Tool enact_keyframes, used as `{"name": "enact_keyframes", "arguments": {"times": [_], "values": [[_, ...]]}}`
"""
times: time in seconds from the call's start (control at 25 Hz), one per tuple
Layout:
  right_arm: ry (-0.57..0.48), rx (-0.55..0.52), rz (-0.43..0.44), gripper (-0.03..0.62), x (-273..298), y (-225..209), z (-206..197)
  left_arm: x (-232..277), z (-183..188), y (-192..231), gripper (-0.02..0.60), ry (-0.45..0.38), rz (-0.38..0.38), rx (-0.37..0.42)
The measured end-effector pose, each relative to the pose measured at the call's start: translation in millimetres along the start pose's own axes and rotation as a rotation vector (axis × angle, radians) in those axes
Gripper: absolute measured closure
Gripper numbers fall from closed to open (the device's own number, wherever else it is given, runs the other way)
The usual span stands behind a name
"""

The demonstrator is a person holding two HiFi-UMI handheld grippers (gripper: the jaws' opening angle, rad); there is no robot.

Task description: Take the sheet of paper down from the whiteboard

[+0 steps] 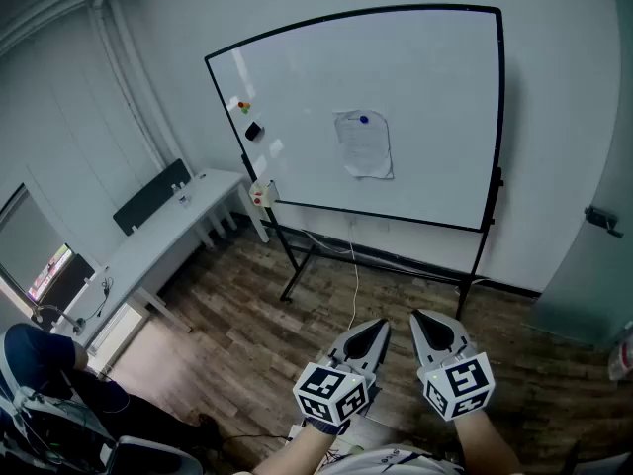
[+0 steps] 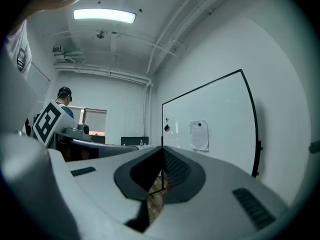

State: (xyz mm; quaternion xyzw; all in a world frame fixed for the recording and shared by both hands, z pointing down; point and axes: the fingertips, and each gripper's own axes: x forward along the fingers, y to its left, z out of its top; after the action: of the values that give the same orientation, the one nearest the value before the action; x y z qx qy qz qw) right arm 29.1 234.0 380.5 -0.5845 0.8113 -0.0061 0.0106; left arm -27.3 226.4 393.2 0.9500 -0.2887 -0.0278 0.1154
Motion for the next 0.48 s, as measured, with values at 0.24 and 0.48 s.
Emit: {"name": "enact_keyframes", "arguments": {"times": [0.24,0.48], "values": [[-0.012,0.023,0.037,0.582,-11.5,-17.5,0.3,12.7,-3.0,-7.7,0.568,-0.010,0.012,-0.002],[-0.019,0.070,0.047,0.582,-4.0,-34.1,-6.5,23.8,2.5,8.3,0.568,-0.025,0.040,0.002]]}}
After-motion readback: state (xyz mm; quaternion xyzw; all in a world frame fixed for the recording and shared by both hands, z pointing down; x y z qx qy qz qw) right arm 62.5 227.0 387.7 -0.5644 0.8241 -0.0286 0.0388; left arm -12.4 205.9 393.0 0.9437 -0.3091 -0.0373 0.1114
